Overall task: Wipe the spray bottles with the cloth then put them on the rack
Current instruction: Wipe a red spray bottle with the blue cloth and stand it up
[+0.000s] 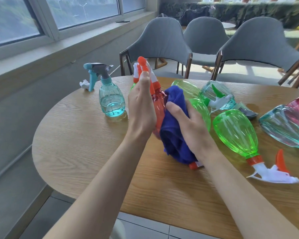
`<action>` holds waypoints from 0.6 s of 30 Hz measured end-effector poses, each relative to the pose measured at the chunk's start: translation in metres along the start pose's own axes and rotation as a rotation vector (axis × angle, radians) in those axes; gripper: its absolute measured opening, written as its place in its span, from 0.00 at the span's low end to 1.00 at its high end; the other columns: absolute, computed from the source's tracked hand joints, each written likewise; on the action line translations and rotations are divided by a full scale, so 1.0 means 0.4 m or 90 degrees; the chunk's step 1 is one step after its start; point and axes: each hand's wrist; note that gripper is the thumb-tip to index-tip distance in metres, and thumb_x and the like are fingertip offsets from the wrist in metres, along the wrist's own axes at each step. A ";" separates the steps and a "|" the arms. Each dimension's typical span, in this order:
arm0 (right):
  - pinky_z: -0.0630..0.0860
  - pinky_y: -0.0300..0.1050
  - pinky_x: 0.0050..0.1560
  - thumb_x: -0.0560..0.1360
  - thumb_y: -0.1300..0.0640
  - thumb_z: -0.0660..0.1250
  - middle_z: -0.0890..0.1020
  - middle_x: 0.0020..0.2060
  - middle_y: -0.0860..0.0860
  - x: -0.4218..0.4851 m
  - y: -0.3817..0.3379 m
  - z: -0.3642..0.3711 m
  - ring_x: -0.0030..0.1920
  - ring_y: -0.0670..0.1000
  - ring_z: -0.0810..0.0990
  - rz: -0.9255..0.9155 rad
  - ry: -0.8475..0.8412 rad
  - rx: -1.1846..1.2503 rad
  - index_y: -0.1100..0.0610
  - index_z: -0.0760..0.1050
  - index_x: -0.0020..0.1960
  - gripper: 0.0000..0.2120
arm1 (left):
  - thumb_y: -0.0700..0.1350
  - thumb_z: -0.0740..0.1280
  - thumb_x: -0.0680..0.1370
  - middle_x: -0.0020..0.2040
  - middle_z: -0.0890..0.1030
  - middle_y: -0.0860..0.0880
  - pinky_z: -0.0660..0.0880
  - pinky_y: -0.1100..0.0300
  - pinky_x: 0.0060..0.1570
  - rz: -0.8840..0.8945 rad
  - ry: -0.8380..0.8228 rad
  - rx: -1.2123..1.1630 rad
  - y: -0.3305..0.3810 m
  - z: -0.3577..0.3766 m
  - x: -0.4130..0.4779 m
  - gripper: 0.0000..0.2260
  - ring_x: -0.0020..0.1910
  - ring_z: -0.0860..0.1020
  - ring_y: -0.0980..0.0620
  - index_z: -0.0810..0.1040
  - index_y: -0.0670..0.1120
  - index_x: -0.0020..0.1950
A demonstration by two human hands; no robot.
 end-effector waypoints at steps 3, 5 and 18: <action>0.83 0.69 0.54 0.80 0.38 0.70 0.83 0.44 0.59 -0.003 -0.010 -0.005 0.44 0.61 0.84 0.072 -0.001 0.080 0.50 0.80 0.57 0.17 | 0.57 0.56 0.88 0.41 0.75 0.45 0.73 0.49 0.45 -0.017 0.032 -0.028 0.002 0.001 0.002 0.18 0.41 0.75 0.49 0.76 0.49 0.46; 0.81 0.63 0.58 0.81 0.38 0.69 0.84 0.47 0.57 -0.015 0.001 0.001 0.46 0.56 0.84 -0.032 0.018 -0.075 0.48 0.79 0.57 0.14 | 0.60 0.57 0.87 0.40 0.78 0.47 0.76 0.48 0.47 -0.031 0.046 -0.019 -0.002 0.001 0.005 0.20 0.42 0.77 0.48 0.78 0.50 0.45; 0.81 0.72 0.58 0.77 0.37 0.73 0.82 0.55 0.67 -0.004 -0.018 -0.010 0.49 0.69 0.85 0.089 -0.029 0.086 0.50 0.81 0.58 0.18 | 0.62 0.59 0.85 0.39 0.78 0.49 0.75 0.51 0.44 -0.059 0.069 -0.067 0.001 0.001 0.003 0.19 0.40 0.76 0.50 0.77 0.51 0.43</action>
Point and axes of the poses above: each hand's wrist, its own x-axis towards the middle knuckle, its own z-axis out of the palm, y = z × x
